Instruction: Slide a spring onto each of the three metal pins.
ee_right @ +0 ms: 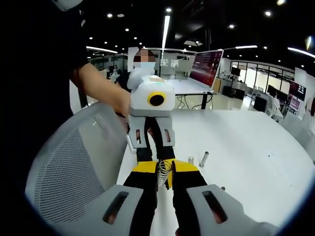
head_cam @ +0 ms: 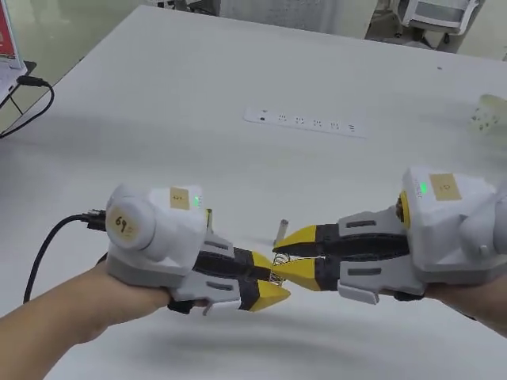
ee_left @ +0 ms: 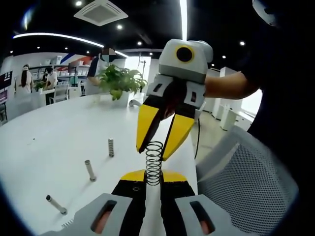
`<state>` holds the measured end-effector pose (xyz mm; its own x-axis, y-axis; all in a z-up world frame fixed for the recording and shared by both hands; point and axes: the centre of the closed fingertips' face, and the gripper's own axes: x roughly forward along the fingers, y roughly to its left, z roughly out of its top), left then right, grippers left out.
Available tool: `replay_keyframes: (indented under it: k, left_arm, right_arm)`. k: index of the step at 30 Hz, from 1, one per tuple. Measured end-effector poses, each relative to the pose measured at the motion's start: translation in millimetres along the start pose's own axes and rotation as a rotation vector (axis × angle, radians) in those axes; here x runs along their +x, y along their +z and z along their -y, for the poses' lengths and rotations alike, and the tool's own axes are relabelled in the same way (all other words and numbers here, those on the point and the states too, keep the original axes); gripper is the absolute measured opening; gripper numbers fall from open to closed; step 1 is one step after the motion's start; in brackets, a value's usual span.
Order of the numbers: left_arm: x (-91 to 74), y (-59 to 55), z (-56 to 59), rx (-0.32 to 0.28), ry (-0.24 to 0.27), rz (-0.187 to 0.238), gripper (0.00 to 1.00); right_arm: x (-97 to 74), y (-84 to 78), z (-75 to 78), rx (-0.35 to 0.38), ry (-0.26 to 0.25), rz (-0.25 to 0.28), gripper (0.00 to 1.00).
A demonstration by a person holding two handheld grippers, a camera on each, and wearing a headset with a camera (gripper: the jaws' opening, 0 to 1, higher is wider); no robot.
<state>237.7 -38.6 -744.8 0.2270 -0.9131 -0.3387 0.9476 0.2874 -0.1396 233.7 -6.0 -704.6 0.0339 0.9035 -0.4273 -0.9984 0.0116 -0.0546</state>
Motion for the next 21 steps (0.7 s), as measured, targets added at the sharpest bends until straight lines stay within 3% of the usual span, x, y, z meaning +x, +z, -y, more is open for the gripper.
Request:
replay_keyframes:
  k: [13,21]
  left_arm:
    - [-0.8,1.8,0.1,0.015,0.003,0.0,0.02]
    - [-0.8,0.3,1.0,0.01,0.005,-0.002,0.02]
  right_arm:
    - [0.6,3.5,3.0,0.075,-0.023,0.057,0.08]
    - [2.6,3.7,2.1,0.117,-0.026,0.054,0.09]
